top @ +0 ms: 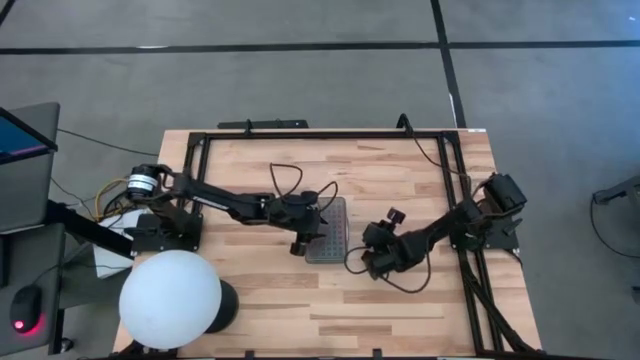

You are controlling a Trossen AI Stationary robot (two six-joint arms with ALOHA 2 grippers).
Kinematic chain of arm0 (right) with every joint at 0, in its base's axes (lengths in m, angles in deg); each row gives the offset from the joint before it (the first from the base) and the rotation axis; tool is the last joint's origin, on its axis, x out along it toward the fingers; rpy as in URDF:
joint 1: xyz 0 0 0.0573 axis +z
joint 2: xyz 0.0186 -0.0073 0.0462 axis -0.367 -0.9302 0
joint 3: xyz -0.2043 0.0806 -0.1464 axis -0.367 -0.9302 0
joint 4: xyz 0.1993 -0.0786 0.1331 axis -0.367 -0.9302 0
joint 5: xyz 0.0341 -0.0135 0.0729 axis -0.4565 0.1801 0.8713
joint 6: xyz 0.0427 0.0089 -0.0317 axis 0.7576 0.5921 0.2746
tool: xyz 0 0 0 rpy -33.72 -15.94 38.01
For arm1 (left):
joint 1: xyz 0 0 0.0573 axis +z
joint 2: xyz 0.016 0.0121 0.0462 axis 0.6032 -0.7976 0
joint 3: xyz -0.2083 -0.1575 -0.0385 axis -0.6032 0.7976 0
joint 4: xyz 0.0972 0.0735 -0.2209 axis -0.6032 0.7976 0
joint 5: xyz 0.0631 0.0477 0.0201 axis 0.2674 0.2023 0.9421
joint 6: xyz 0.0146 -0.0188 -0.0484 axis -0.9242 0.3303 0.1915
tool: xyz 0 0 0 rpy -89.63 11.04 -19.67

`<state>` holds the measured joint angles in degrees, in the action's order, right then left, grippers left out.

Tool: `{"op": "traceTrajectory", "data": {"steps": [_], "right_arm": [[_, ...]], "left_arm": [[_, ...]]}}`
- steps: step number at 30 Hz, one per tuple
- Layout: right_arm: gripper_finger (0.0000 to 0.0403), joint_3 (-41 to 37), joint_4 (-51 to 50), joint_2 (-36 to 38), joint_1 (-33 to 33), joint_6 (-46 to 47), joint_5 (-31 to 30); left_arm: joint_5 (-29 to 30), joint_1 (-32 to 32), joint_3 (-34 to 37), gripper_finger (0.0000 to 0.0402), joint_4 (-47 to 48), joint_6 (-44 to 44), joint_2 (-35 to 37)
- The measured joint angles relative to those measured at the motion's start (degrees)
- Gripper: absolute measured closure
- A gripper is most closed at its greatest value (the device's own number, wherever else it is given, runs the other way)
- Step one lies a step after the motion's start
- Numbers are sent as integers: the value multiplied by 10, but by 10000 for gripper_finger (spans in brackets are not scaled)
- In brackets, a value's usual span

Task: Pick & place school supplies into a supply box
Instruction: Close the supply box

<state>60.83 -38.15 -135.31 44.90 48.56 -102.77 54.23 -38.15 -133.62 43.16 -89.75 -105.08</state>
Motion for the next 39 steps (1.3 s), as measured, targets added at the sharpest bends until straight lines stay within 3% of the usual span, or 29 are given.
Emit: {"op": "traceTrajectory", "data": {"steps": [11,17,22,39], "right_arm": [[317,0,-9,76,45,18,-48],[317,0,47,112,85,-3,-123],[317,1,91,121,106,-50,-131],[317,0,85,124,114,-54,-138]], "left_arm": [[-12,15,-3,253,-5,42,-53],[-39,18,-3,286,-25,41,-78],[-49,19,-2,303,-37,32,-75],[-53,13,2,305,-4,1,-24]]}}
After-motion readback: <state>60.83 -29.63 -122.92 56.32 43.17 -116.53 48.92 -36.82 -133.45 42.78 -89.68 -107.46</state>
